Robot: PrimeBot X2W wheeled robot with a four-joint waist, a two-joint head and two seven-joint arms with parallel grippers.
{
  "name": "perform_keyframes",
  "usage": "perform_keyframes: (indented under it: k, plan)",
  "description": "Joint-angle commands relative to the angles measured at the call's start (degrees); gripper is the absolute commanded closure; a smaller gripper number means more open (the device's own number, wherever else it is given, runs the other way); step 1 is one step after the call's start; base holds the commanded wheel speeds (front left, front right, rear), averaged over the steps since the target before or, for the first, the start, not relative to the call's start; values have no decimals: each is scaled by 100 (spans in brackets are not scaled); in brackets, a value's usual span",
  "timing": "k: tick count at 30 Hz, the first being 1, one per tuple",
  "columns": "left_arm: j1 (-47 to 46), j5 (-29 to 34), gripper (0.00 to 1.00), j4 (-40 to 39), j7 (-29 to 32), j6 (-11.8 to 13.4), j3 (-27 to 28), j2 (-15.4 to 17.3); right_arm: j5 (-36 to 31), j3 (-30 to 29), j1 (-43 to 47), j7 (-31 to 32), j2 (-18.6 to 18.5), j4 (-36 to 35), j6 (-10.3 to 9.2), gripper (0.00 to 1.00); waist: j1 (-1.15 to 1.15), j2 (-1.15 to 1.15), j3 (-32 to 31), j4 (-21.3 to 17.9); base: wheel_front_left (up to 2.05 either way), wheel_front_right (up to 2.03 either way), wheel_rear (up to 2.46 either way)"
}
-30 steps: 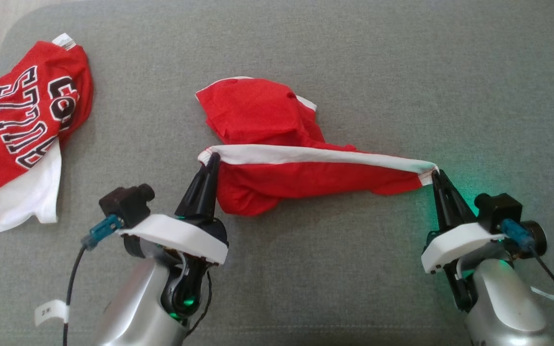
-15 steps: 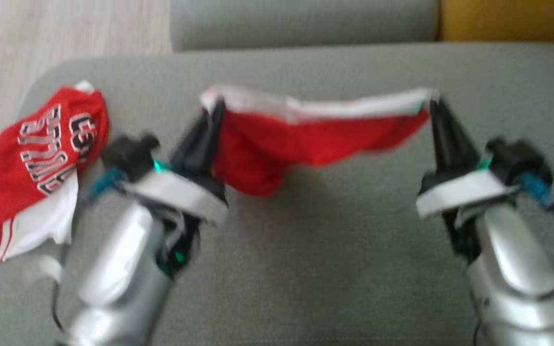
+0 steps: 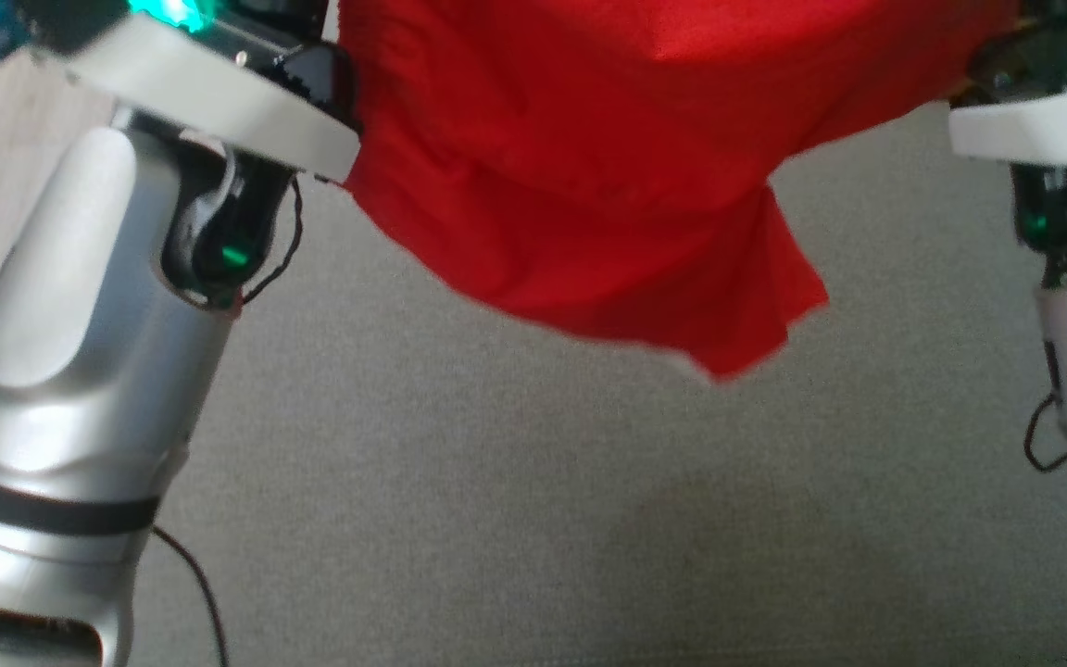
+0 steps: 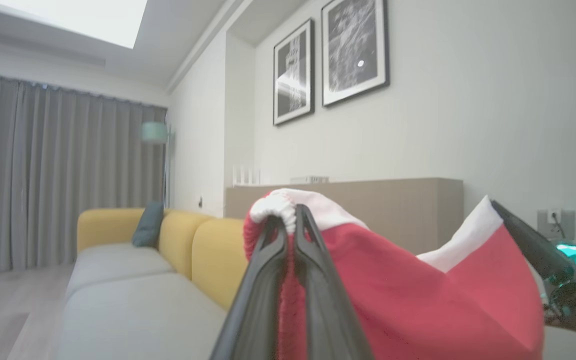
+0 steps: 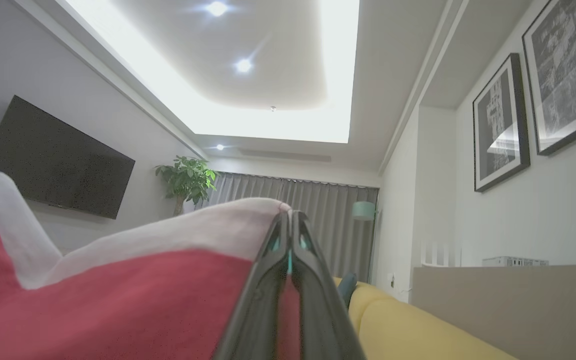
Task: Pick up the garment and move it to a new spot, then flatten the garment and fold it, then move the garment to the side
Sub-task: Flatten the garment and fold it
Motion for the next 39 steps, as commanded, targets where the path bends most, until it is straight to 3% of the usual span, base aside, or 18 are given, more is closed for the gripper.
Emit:
perform_keyframes:
  k: [1, 5, 9, 13, 16, 26, 33, 39]
  plan:
    - [-249, -25, 100, -64, 77, 11, 234, 239, 75, 99, -209, 49, 35, -100, 37, 100, 0, 0, 178, 3, 0, 0, 0]
    - [-507, -262, 100, 349, 414, 84, 277, 113, 119, 301, -788, 133, -5, 449, 37, 100, 0, 0, 839, -37, 0, 0, 0]
    - [-1058, -11, 100, 1020, 77, 98, 263, 33, -141, 423, -1578, 35, 84, 1149, 37, 100, 0, 0, 1490, -115, 0, 0, 0]
    - [-2044, 507, 100, 1644, -680, 118, 443, -124, -648, -167, -2602, -42, 321, 1469, 37, 100, 0, 0, 1991, -245, 0, 0, 0]
    - [-2175, 493, 100, 1822, -727, 91, 770, -366, -799, -435, -2645, -44, 442, 1343, 37, 100, 0, 0, 2085, -278, 0, 0, 0]
    - [26, 564, 100, 2446, -732, 9, 1623, -887, -272, 92, -600, -46, 544, 1444, 37, 100, 0, 0, 2093, -363, 0, 0, 0]
    - [1639, 593, 100, 2543, -733, 3, 1627, -1078, 179, 478, 887, -46, 622, 1249, 37, 100, 0, 0, 2061, -396, 0, 0, 0]
    - [2520, 102, 100, 2205, -733, 2, 1531, -1084, 379, 450, 1897, -46, 620, 917, 37, 100, 0, 0, 1726, -379, 0, 0, 0]
